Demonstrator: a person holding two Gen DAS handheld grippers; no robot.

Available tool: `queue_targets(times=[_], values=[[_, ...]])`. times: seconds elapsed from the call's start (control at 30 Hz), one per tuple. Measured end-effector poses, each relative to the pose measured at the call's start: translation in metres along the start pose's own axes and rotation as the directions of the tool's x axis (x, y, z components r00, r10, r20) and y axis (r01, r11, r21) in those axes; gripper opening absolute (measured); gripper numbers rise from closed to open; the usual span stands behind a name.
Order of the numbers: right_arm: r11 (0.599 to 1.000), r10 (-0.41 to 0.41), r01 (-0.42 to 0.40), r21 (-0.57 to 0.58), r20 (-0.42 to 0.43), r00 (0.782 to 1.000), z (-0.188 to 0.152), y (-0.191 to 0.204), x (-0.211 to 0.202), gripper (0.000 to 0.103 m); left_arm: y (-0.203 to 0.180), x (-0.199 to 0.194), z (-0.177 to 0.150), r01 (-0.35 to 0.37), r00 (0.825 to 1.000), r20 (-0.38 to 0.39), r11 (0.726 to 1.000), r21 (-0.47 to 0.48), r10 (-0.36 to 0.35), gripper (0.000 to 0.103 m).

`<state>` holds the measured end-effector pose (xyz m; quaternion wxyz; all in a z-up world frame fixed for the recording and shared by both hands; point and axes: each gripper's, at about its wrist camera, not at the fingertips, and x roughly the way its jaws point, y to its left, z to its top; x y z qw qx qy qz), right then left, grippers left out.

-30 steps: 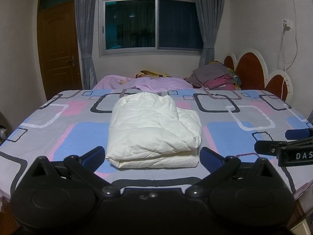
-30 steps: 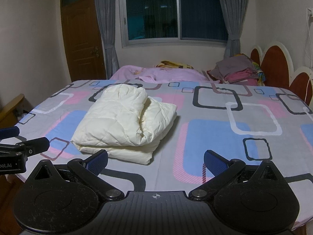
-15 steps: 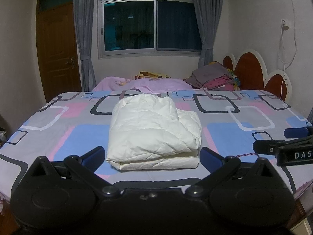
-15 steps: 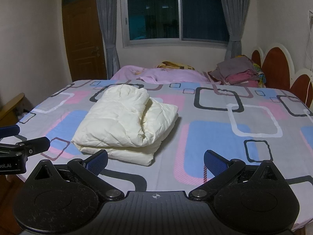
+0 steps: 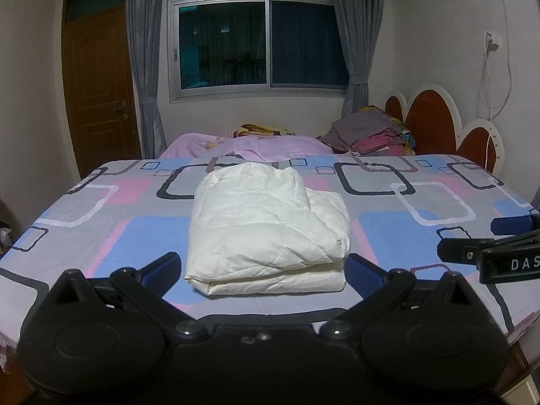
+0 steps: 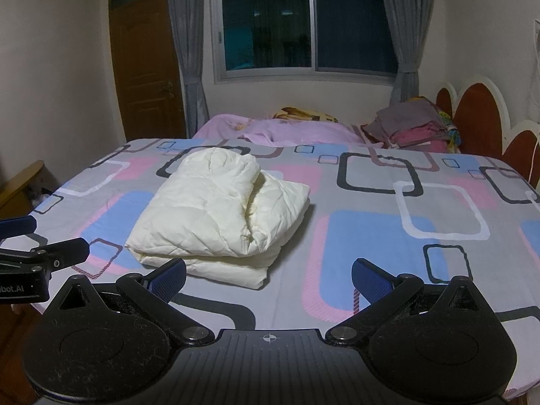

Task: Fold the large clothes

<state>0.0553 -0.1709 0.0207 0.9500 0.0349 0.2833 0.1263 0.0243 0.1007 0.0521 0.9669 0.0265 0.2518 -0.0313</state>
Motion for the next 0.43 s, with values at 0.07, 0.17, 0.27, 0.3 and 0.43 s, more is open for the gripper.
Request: queue_targets(times=[0.07, 0.17, 0.27, 0.3, 0.43], values=[[1.000, 0.001, -0.001, -0.002, -0.001, 1.000, 0.0001, 0.0000, 0.0005, 0.103, 0.0013, 0.0012, 0.0002, 0.002, 1.000, -0.001, 1.000, 0.000, -0.002, 0.102], [1.000, 0.002, -0.002, -0.005, -0.009, 1.000, -0.0006, 0.0004, 0.0034, 0.103, 0.0015, 0.0018, -0.0003, 0.004, 1.000, -0.006, 1.000, 0.007, -0.004, 0.102], [1.000, 0.002, -0.002, -0.008, -0.020, 1.000, -0.0020, 0.0001, 0.0062, 0.103, 0.0027, 0.0032, -0.0018, 0.007, 1.000, -0.012, 1.000, 0.013, -0.006, 0.102], [1.000, 0.003, -0.003, -0.010, -0.022, 1.000, -0.0023, 0.0001, 0.0071, 0.103, 0.0035, 0.0033, -0.0027, 0.005, 1.000, -0.011, 1.000, 0.013, -0.005, 0.102], [1.000, 0.007, -0.007, -0.013, -0.021, 1.000, -0.0028, 0.0003, 0.0073, 0.103, 0.0050, 0.0032, -0.0034, 0.009, 1.000, -0.014, 1.000, 0.011, -0.008, 0.102]])
